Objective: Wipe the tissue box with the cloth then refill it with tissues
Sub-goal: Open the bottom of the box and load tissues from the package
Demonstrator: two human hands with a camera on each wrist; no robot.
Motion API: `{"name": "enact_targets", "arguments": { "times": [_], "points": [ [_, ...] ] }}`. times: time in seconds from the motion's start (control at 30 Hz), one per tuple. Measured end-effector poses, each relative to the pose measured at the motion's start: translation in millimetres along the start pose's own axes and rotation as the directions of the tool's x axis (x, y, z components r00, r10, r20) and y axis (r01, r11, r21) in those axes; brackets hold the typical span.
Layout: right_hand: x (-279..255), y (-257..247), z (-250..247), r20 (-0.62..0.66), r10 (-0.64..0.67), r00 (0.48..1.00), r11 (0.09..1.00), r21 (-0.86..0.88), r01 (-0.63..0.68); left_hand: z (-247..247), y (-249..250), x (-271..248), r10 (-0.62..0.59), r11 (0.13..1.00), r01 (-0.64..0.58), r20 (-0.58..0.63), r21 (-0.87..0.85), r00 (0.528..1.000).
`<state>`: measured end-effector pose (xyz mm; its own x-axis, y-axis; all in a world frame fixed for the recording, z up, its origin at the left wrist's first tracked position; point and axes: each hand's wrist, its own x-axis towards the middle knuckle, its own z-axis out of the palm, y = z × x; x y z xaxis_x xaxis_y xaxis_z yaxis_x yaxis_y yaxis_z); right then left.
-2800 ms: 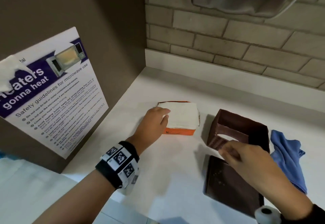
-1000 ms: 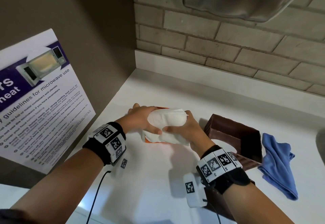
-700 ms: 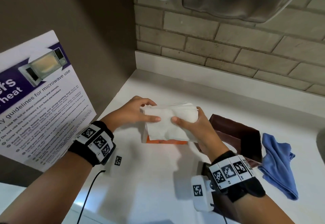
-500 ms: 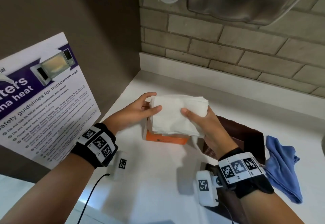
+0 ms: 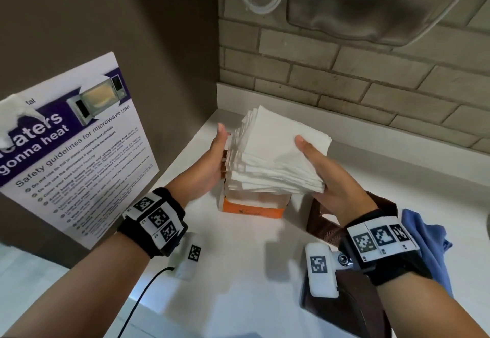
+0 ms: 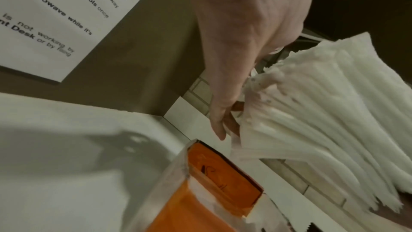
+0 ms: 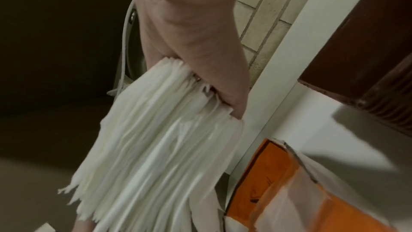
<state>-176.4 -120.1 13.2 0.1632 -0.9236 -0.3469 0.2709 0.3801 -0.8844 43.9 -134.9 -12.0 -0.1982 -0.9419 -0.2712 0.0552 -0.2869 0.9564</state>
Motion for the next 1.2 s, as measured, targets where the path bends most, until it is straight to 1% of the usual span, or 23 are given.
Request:
{"name": "enact_targets", "arguments": {
  "times": [0.13,0.17,0.23,0.33,0.4,0.47,0.6,0.7,0.8,0.87,0.93,1.0,1.07,1.13,1.2],
  "points": [
    [-16.9,-15.3,-1.1,0.016,0.053,0.998,0.994,0.097,-0.054,9.2,2.5,-3.9,-0.021,0.991,0.011,-0.075,-0.136,0.997],
    [-20.1,-18.2,-2.1,0.016,0.057,0.998,0.99,0.13,-0.058,11.6,2.2,-4.4,-0.031,0.986,0.019,-0.07,-0.163,0.997],
    [-25.8,-22.5,-4.6,0.017,0.065,0.998,0.979,0.192,-0.067,18.3,2.4,-7.2,-0.064,0.978,0.06,-0.014,-0.201,0.998],
    [-33.4,-25.7,-13.6,0.017,0.074,0.997,0.96,0.268,-0.076,31.5,0.4,-12.9,-0.125,0.937,0.155,0.114,-0.312,0.986],
    [-39.1,-25.7,-22.6,0.015,0.083,0.996,0.956,0.282,-0.084,41.4,1.7,-16.9,-0.133,0.904,0.191,0.175,-0.382,0.976],
    [-45.8,-24.5,-32.7,-0.014,0.083,0.996,0.966,0.246,-0.077,51.4,5.2,-18.3,-0.125,0.896,0.197,0.199,-0.397,0.972],
    [-63.7,-24.9,-53.3,-0.128,0.023,0.992,0.997,0.082,-0.013,81.8,13.0,-16.5,-0.099,0.949,0.149,0.186,-0.277,0.978],
    [-72.9,-26.5,-65.5,-0.141,-0.011,0.99,1.0,0.013,0.013,111.0,12.3,-10.4,-0.072,0.982,0.103,0.193,-0.157,0.979],
    [-76.1,-25.6,-77.2,-0.137,-0.038,0.99,0.999,-0.033,0.034,136.6,3.4,-3.2,-0.059,0.985,0.077,0.117,-0.155,0.991],
    [-79.2,-27.1,-86.8,-0.159,-0.06,0.985,0.997,-0.059,0.051,149.8,-3.5,1.8,-0.006,0.989,0.015,0.062,-0.15,0.998],
    [-82.9,-29.1,-97.2,-0.172,-0.098,0.98,0.991,-0.112,0.079,159.3,-6.6,3.8,0.03,0.99,-0.023,0.046,-0.142,0.998],
    [-85.9,-30.1,-107.6,-0.223,-0.128,0.966,0.98,-0.177,0.089,166.2,-7.7,4.7,0.062,0.985,-0.051,0.065,-0.164,0.996],
    [-86.3,-28.5,-116.5,-0.267,-0.131,0.955,0.969,-0.237,0.066,174.3,-9.1,5.0,0.095,0.981,-0.078,0.091,-0.177,0.991],
    [-86.0,-25.8,-123.4,-0.285,-0.155,0.946,0.957,-0.281,0.073,182.1,-13.1,6.2,0.139,0.986,-0.126,0.11,-0.113,0.984],
    [-85.7,-22.1,-131.4,-0.303,-0.2,0.932,0.944,-0.313,0.101,186.5,-18.5,9.1,0.173,0.985,-0.175,0.117,0.008,0.978]
  ]
}}
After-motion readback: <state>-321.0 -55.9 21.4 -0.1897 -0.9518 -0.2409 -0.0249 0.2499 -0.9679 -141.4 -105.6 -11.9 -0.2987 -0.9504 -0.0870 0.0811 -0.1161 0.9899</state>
